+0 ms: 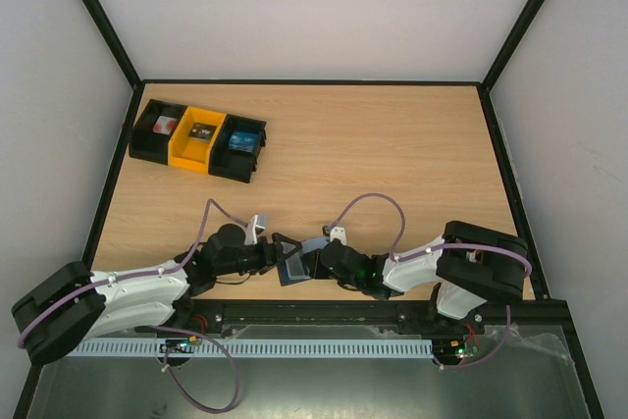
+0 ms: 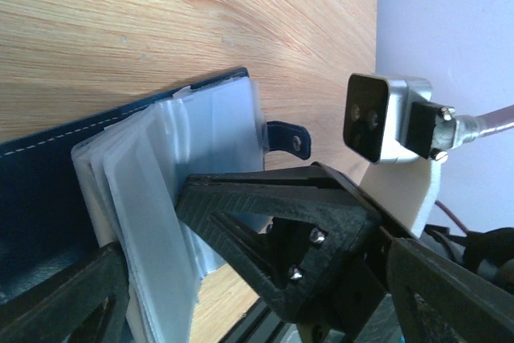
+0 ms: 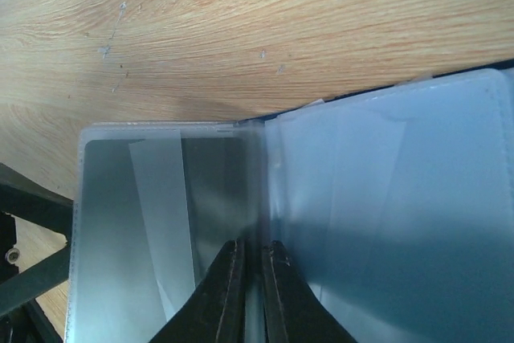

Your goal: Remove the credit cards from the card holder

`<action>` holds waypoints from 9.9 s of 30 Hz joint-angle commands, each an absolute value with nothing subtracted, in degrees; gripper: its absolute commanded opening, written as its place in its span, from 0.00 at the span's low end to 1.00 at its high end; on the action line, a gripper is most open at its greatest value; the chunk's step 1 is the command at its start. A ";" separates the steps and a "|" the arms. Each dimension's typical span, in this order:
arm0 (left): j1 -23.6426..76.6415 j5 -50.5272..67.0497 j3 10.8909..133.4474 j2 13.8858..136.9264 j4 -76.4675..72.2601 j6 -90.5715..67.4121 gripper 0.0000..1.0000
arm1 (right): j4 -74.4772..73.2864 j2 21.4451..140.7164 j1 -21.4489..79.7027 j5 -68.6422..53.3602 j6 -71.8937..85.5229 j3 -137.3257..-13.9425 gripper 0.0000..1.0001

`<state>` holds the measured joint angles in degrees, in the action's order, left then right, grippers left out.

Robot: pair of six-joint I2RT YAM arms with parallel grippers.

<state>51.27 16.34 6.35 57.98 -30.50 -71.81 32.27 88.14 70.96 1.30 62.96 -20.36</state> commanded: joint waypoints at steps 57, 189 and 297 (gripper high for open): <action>54.00 17.56 14.52 72.02 -37.86 -70.15 0.52 | 32.64 66.36 71.28 -3.20 57.66 -10.55 0.37; 53.35 5.36 17.66 66.47 -14.44 -63.13 0.57 | 31.45 75.53 71.98 -2.68 59.45 -15.50 0.17; 53.91 7.38 9.33 72.22 -31.33 -68.91 0.39 | 28.72 79.89 70.58 -2.29 58.53 -11.06 0.09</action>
<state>53.60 7.38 10.15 69.28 -27.00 -68.71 30.76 78.63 70.15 -1.45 57.91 -12.71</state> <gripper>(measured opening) 0.400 0.091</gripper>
